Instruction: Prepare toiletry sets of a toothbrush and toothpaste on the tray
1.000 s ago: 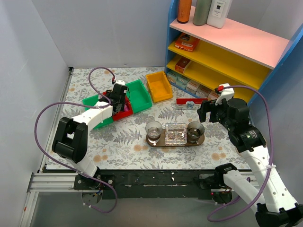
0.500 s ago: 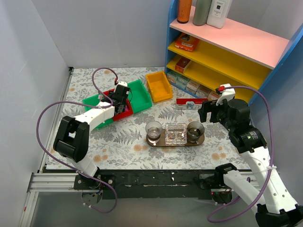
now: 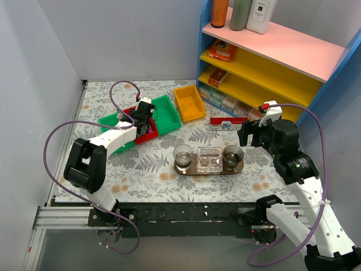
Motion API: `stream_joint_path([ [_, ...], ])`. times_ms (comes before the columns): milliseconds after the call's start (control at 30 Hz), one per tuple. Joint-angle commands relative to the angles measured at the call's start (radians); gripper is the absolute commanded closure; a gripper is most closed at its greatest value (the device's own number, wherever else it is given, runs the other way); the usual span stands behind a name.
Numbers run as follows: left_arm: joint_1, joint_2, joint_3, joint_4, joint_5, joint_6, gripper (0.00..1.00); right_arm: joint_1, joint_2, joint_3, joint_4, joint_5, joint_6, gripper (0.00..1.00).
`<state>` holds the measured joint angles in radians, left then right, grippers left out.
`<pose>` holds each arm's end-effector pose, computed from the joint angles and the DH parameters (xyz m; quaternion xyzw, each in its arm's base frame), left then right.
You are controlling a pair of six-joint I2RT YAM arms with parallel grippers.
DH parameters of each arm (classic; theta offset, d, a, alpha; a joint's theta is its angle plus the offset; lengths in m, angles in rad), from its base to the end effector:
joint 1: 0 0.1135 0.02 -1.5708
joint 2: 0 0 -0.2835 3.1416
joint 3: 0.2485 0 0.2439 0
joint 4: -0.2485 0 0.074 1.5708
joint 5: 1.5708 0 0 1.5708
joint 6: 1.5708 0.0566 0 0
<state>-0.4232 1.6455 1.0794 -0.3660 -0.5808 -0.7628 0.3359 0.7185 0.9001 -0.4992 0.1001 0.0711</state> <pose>0.3275 -0.1134 0.2226 -0.2423 0.8814 0.0573 0.4014 0.1454 0.0448 0.3611 -0.0777 0.8058 0.0787 0.5818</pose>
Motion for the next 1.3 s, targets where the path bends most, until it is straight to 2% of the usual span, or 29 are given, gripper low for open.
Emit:
stream_joint_path([
  [0,-0.003,-0.013,-0.013,-0.001,-0.027,-0.006,0.6,0.0,-0.014,-0.003,0.01,0.023,-0.013,0.07],
  [167,-0.005,-0.024,-0.018,0.001,-0.027,-0.01,0.69,0.0,-0.016,-0.001,0.008,0.027,-0.011,0.07],
  [300,-0.009,-0.029,-0.016,0.004,-0.031,-0.01,0.81,0.0,-0.016,-0.003,0.008,0.029,-0.01,0.07],
  [433,-0.015,-0.03,0.008,0.006,-0.04,-0.003,0.99,-0.001,-0.014,0.0,0.01,0.03,-0.011,0.07],
  [833,-0.019,-0.052,0.091,0.003,-0.039,0.0,1.0,-0.001,-0.01,0.003,0.004,0.032,-0.013,0.08],
  [967,-0.019,-0.076,0.079,0.012,-0.033,-0.006,1.0,0.0,-0.008,0.008,0.001,0.033,-0.014,0.08],
  [1267,-0.017,-0.067,0.021,0.006,0.082,-0.061,1.0,0.0,-0.007,0.003,0.005,0.024,-0.011,0.08],
])
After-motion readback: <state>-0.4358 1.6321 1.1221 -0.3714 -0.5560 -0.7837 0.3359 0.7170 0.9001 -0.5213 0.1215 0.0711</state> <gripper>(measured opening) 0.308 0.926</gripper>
